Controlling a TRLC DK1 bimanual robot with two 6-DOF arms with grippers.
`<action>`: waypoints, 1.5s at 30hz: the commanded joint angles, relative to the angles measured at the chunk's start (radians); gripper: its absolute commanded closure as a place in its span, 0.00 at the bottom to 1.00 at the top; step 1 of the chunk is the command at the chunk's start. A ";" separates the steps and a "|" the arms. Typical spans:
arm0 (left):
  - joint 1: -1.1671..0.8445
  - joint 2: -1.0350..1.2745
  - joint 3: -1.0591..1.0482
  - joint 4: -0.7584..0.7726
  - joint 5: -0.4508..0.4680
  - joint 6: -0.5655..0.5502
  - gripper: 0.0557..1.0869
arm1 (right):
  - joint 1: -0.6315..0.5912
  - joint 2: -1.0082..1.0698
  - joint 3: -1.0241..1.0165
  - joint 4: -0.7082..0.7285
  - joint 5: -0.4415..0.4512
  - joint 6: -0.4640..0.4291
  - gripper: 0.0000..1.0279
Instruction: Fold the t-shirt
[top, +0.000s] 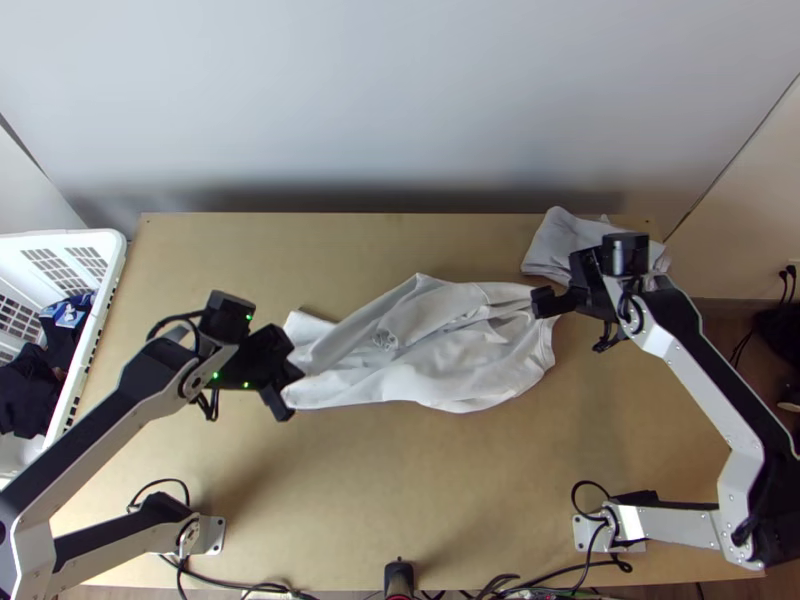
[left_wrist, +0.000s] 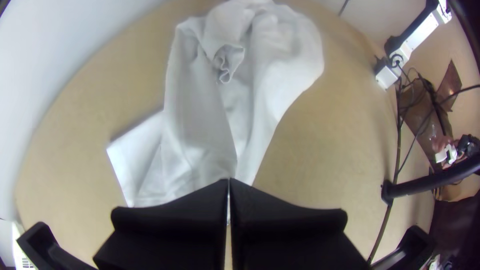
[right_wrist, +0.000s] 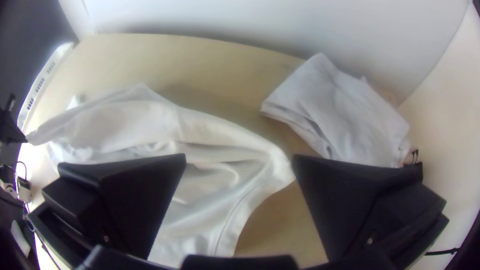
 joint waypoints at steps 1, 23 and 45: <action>-0.015 -0.012 -0.070 -0.032 -0.001 0.023 0.97 | 0.077 0.083 0.021 0.001 -0.026 0.020 0.04; -0.011 -0.013 -0.050 -0.038 -0.019 0.029 0.97 | 0.213 0.481 0.245 -0.017 -0.069 0.069 0.10; 0.097 -0.050 -0.020 -0.057 -0.040 0.037 0.97 | 0.118 0.365 0.274 -0.024 -0.067 0.115 0.97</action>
